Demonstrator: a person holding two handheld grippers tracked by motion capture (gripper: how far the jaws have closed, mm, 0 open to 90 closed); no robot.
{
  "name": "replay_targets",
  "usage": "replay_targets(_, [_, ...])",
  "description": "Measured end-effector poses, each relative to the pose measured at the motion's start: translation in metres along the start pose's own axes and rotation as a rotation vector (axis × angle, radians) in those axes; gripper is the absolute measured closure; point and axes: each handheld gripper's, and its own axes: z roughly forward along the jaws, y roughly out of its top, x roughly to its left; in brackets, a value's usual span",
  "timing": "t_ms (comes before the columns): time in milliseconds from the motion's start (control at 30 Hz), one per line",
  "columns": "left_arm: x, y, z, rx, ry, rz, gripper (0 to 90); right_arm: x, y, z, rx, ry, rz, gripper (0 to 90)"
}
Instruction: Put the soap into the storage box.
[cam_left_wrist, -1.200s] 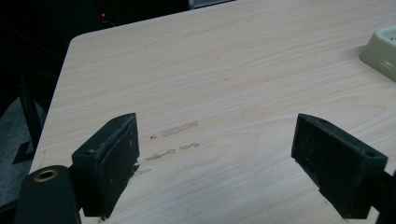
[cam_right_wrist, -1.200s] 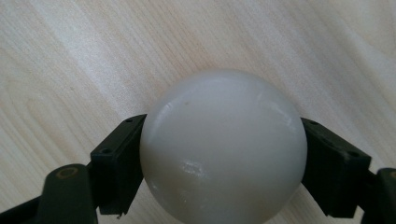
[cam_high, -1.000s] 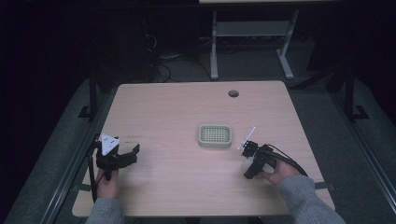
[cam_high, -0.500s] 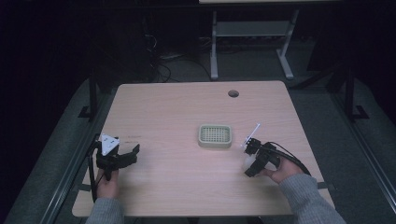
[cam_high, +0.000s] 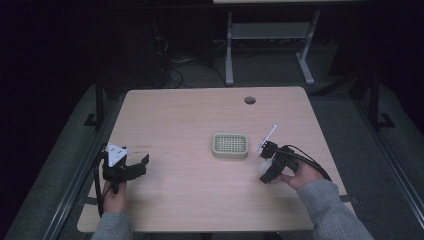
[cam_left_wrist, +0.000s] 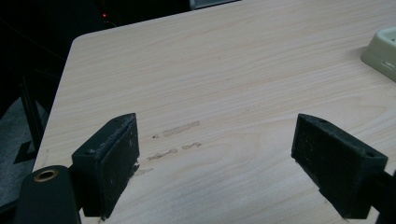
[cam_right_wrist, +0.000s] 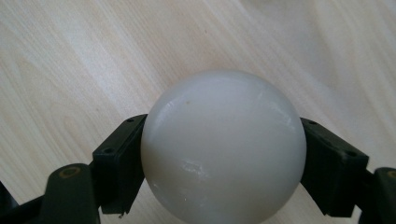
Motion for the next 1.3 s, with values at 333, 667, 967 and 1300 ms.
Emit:
replay_targets(333, [0.0, 0.0, 0.0, 0.001, -0.001, 0.0, 14.8, -0.002, 0.011, -0.01, -0.018, -0.012, -0.014, 22.6])
replay_targets(667, [0.0, 0.0, 0.0, 0.002, -0.003, 0.002, 14.8, -0.004, 0.019, -0.015, -0.018, -0.012, -0.021, 22.6])
replay_targets(967, [0.0, 0.0, 0.0, 0.001, -0.004, 0.007, 14.8, -0.006, 0.028, -0.019, -0.027, -0.017, -0.033, 22.6])
replay_targets(1300, [0.0, 0.0, 0.0, 0.001, -0.003, 0.007, 14.8, -0.006, 0.04, -0.023, -0.04, -0.01, -0.045, 22.6])
